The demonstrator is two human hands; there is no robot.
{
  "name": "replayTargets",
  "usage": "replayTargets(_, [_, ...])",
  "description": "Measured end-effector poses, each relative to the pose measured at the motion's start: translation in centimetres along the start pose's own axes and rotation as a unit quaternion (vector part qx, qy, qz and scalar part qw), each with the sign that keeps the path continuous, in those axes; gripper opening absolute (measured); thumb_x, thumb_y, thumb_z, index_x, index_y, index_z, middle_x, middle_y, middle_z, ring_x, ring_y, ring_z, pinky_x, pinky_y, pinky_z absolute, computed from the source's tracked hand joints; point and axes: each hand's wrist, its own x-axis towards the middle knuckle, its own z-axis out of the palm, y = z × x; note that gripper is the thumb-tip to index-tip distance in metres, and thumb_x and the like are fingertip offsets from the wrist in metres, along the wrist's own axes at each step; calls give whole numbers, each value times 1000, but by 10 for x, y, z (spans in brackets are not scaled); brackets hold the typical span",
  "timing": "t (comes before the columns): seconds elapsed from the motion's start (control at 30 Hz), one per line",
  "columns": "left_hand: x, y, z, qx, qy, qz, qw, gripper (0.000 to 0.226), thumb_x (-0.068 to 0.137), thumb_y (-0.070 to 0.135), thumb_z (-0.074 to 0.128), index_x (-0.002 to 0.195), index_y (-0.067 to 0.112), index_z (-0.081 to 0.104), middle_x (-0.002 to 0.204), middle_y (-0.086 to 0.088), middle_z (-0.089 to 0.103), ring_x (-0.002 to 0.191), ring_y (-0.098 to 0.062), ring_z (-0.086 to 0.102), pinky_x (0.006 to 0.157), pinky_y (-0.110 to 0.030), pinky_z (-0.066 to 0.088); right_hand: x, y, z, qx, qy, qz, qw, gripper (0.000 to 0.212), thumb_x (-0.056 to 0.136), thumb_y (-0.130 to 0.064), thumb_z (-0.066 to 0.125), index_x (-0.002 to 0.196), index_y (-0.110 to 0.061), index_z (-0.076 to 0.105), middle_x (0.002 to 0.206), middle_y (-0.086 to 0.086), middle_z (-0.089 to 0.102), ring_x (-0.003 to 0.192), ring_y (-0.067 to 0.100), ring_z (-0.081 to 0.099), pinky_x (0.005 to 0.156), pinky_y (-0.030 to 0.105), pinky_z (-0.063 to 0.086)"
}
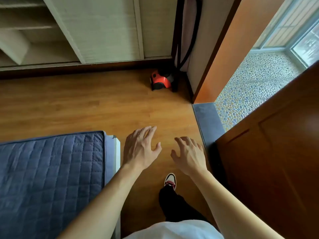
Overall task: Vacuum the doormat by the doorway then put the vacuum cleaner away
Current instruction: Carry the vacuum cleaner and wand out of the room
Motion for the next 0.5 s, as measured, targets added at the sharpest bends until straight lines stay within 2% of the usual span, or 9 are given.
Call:
replayTargets(0.2, [103, 27, 0, 14, -1, -2, 1000, 62, 90, 50, 49, 145, 23, 48, 142, 1, 56, 125, -21, 52, 102, -39, 45, 87, 47, -33, 14, 24, -10, 1000, 58, 97, -53, 50, 149, -26, 48, 149, 1, 52, 136, 24, 49, 109, 42, 40])
replayTargets(0.5, [193, 40, 3, 23, -12, -7, 1000, 65, 87, 54, 40, 146, 26, 46, 144, 2, 54, 129, -20, 50, 105, -40, 44, 176, 70, -59, 15, 50, -10, 999, 57, 96, -54, 51, 146, -26, 51, 146, 2, 56, 131, 25, 54, 106, 43, 43])
